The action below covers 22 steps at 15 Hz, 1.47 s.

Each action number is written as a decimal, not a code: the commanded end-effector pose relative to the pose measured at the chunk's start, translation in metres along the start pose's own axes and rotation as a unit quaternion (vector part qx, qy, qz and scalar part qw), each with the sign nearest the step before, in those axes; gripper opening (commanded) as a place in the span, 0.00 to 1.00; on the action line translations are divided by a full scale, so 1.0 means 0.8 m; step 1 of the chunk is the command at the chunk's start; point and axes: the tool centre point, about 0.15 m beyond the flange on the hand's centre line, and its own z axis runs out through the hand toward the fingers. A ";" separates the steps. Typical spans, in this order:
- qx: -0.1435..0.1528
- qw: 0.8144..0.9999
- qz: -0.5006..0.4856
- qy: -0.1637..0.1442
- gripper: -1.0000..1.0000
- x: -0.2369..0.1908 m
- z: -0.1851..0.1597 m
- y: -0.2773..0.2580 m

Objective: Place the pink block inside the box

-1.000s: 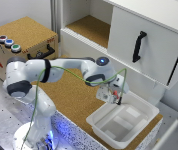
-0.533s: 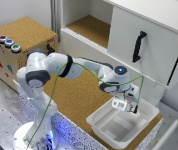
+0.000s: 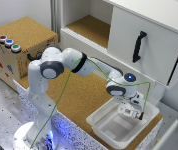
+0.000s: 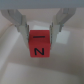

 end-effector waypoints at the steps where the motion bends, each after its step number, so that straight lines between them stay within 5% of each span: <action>1: 0.031 0.999 -0.013 0.038 1.00 -0.010 -0.010 0.006; 6: 0.037 0.998 -0.007 0.050 1.00 -0.016 -0.030 0.002; 12: 0.030 0.994 -0.037 0.099 1.00 0.002 -0.127 -0.034; 17: 0.044 0.994 -0.017 0.102 1.00 0.011 -0.178 -0.143; 22: 0.025 0.995 0.002 0.100 1.00 0.040 -0.193 -0.244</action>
